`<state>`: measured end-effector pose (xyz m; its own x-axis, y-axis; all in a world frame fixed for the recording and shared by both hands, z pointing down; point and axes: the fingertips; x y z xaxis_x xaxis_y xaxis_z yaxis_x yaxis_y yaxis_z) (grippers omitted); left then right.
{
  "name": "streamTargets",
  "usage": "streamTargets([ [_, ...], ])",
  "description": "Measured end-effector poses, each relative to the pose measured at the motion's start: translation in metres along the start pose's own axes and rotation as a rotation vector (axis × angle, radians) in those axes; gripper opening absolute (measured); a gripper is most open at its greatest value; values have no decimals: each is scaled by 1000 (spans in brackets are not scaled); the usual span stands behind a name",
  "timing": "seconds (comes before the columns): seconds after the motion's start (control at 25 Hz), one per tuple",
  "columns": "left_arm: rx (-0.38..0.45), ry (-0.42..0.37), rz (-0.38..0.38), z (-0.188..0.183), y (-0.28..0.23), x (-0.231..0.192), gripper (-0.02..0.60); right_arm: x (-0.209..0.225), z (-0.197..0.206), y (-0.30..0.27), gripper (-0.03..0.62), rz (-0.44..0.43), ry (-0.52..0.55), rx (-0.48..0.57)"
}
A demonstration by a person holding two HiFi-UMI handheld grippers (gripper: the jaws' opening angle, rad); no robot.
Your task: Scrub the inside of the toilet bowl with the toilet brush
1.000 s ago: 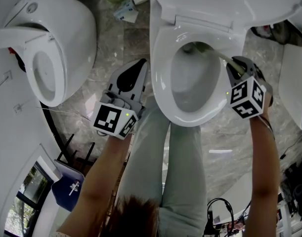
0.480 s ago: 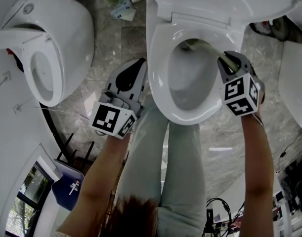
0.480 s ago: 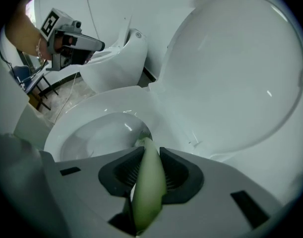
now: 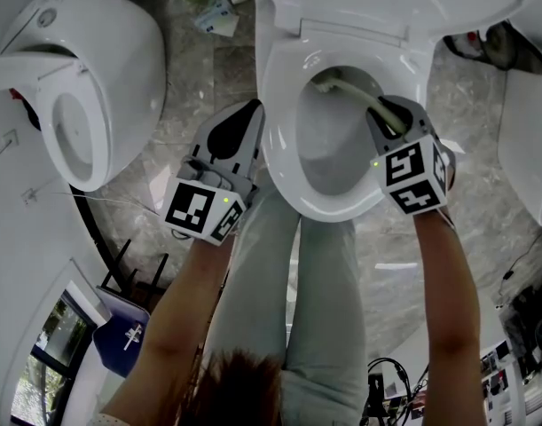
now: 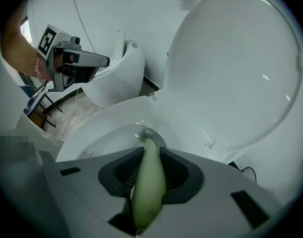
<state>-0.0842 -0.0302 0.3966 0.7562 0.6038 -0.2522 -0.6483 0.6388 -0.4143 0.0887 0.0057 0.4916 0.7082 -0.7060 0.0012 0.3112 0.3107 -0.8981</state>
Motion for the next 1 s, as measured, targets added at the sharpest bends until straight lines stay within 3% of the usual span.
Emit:
streamTargets([
  [0.72, -3, -8, 13, 1, -6, 12, 3, -37, 21, 10, 109, -150, -124, -22],
  [1.0, -5, -14, 19, 2, -8, 17, 3, -53, 46, 15, 109, -197, -97, -53],
])
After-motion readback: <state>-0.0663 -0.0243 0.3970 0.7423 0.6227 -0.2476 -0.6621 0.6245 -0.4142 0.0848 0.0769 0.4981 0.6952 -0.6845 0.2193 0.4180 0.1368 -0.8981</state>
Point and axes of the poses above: the fingertips, and each gripper's own axes: y backward along the fingers, x to its right, z out of its underside, and after that the axes turned 4 degrees about -y, right-handed
